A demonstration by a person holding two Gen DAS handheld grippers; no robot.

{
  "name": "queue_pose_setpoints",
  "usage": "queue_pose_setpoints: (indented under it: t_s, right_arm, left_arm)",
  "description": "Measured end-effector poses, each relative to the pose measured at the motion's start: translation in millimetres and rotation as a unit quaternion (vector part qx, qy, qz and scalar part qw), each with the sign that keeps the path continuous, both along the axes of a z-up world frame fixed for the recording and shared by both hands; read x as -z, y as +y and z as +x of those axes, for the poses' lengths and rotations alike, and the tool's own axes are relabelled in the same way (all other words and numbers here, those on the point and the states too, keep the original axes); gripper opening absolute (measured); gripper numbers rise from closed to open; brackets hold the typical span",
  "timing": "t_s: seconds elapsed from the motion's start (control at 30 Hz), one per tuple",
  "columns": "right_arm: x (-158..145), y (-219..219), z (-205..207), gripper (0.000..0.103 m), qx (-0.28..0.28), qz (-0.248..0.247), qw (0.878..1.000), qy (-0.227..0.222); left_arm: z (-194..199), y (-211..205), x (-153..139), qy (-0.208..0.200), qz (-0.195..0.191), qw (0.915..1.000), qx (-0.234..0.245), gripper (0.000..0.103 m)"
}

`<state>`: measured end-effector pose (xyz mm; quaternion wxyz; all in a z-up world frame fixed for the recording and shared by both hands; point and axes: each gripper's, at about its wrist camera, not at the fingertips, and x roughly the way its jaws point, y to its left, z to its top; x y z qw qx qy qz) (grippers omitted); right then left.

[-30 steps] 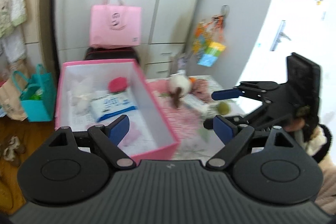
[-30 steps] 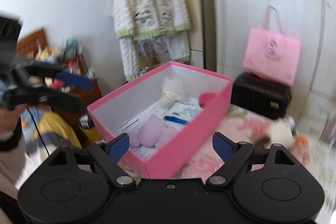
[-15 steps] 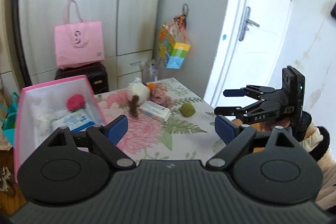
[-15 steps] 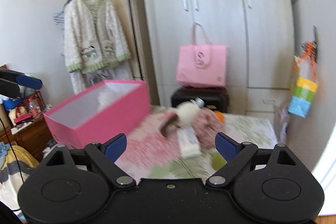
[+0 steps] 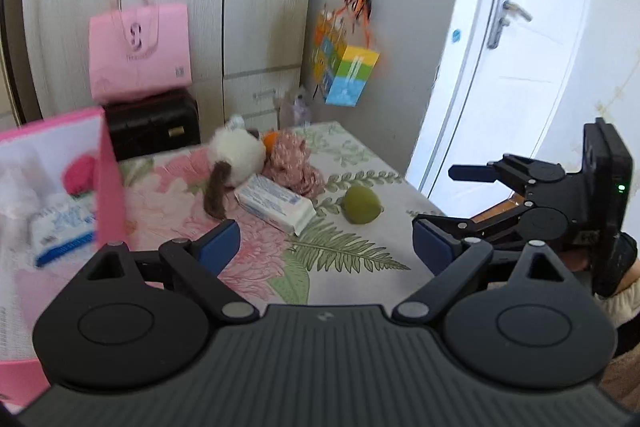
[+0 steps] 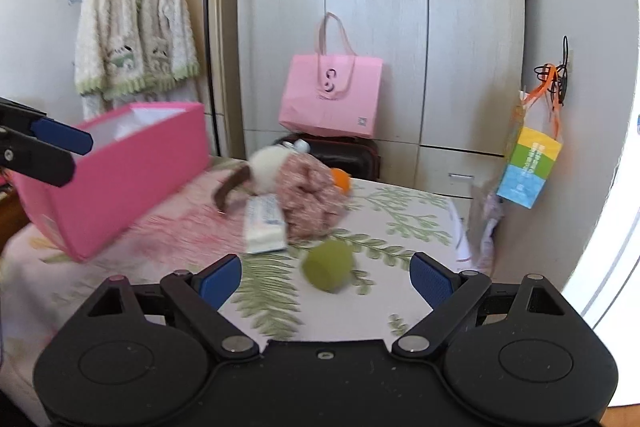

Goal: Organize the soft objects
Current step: 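Move both tools back to the wipes pack and green sponge, then grasp the white wipes pack with the left gripper while the right gripper grasps the green sponge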

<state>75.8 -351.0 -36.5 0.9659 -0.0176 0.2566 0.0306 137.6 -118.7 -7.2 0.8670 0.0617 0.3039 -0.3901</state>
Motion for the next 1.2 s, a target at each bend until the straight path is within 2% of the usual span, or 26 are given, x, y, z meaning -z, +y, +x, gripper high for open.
queue_pose_setpoints:
  t_s: [0.2,0.3,0.4,0.43,0.53,0.6,0.73,0.8,0.87,0.93,1.03,1.2]
  right_arm:
    - [17,-8,26,0.091,-0.03,-0.004,1.0,0.009]
    - [25,-11,40,0.089,-0.031,0.0,0.999,0.017]
    - [34,-13,55,0.087,-0.024,0.002,0.999,0.035]
    - [37,-13,58,0.087,-0.023,0.002,0.999,0.039]
    - [44,-14,63,0.086,-0.029,0.006,0.999,0.044]
    - [48,-14,67,0.083,-0.032,0.009,0.998,0.049]
    - [50,-13,76,0.08,-0.037,0.016,0.998,0.057]
    - [50,-13,80,0.075,-0.041,0.021,0.997,0.06]
    - [51,-11,85,0.065,-0.045,0.025,0.997,0.063]
    - [52,-10,87,0.057,-0.045,0.029,0.996,0.066]
    - [53,-11,89,0.053,-0.035,0.042,0.996,0.067]
    - [56,-11,90,0.053,0.001,0.049,0.996,0.075]
  left_arm:
    - [33,-35,34,0.027,0.018,0.9992,-0.023,0.094]
    - [47,-52,49,0.022,0.035,0.998,-0.048,0.09]
    - [69,-63,68,0.096,0.02,0.9936,-0.056,0.089]
    - [73,-66,72,0.094,0.019,0.9931,-0.067,0.088]
    - [77,-74,79,0.046,0.03,0.9927,-0.107,0.088]
    - [83,-77,81,0.033,0.031,0.9901,-0.133,0.088]
    - [101,-77,85,0.057,-0.006,0.9861,-0.156,0.088]
    - [107,-82,89,0.045,0.004,0.9841,-0.171,0.084]
    - [108,-82,93,0.032,0.014,0.9831,-0.18,0.079]
    - [109,-77,97,0.037,0.017,0.9823,-0.183,0.073]
    - [108,-67,95,0.052,0.014,0.9809,-0.187,0.066]
    - [103,-60,93,0.047,0.032,0.9822,-0.179,0.066]
